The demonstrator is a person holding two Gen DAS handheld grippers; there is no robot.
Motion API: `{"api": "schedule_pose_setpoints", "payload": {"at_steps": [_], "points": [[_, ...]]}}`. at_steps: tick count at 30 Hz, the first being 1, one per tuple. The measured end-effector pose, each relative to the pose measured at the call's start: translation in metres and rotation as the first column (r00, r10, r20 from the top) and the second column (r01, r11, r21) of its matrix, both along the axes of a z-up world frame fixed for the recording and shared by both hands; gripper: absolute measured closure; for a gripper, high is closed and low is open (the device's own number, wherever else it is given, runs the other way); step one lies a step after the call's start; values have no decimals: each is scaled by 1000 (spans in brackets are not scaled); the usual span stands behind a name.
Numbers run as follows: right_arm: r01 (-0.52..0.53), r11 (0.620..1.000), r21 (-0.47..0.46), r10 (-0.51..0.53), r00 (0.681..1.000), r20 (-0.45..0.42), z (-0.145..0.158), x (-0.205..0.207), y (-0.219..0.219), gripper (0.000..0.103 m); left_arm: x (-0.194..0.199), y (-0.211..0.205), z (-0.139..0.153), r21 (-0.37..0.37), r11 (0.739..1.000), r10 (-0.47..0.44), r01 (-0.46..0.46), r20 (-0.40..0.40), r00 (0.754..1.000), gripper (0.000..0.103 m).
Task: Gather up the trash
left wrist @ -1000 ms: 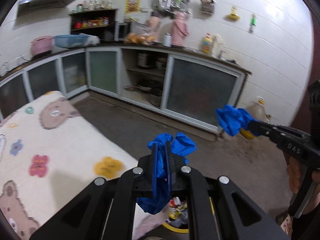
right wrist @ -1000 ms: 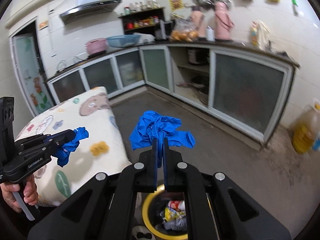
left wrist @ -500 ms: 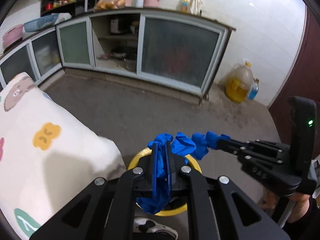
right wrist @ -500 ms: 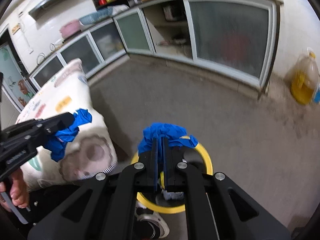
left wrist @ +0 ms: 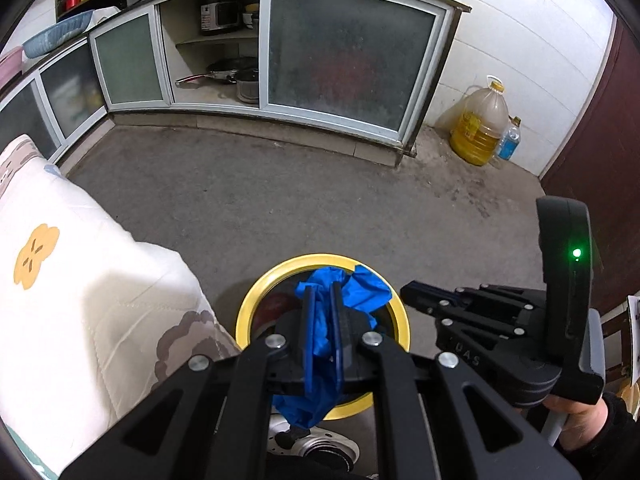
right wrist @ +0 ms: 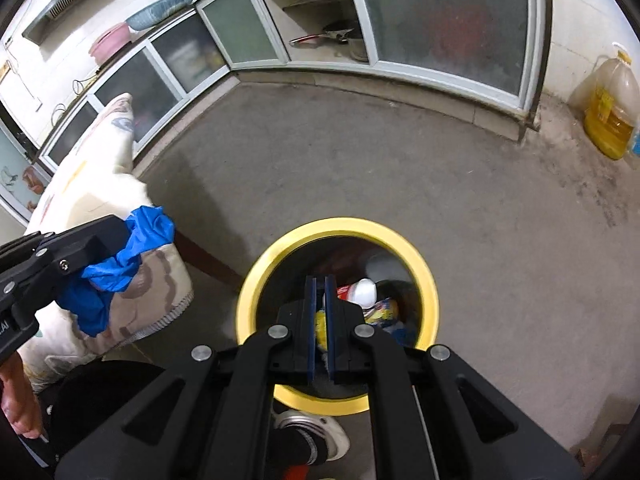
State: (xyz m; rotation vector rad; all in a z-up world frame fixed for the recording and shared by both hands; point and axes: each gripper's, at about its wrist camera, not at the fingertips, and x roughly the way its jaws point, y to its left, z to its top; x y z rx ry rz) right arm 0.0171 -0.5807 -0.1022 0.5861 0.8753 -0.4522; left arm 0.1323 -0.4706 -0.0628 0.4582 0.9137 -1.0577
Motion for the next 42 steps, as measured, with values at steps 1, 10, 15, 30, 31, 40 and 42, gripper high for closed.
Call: {"api": "schedule_pose_setpoints", "payload": {"at_steps": [1, 10, 15, 30, 31, 40, 42], "points": [[9, 1000, -2, -9, 1000, -1, 1, -3, -2, 99, -1, -1, 0, 1, 1000, -7, 7, -2, 1000, 96], [186, 982, -41, -188, 981, -50, 7, -62, -38, 91, -12, -6, 5, -22, 999, 32, -31, 46, 998, 10], [282, 955, -91, -284, 959, -5, 24, -102, -44, 46, -17, -8, 11, -5, 999, 32, -31, 89, 996, 8], [414, 811, -414, -346, 909, 233, 115, -119, 35, 8, -18, 46, 57, -172, 984, 66, -53, 66, 996, 8], [419, 803, -425, -349, 907, 235, 122, -117, 41, 8, -19, 53, 62, -191, 980, 75, -61, 65, 995, 8], [494, 712, -499, -412, 869, 274, 192, -94, 126, 8, -24, 139, 120, -386, 918, 134, -91, 88, 987, 8], [520, 667, -534, -408, 854, 322, 206, -94, 154, 8, -30, 163, 130, -424, 901, 154, -93, 113, 982, 8]]}}
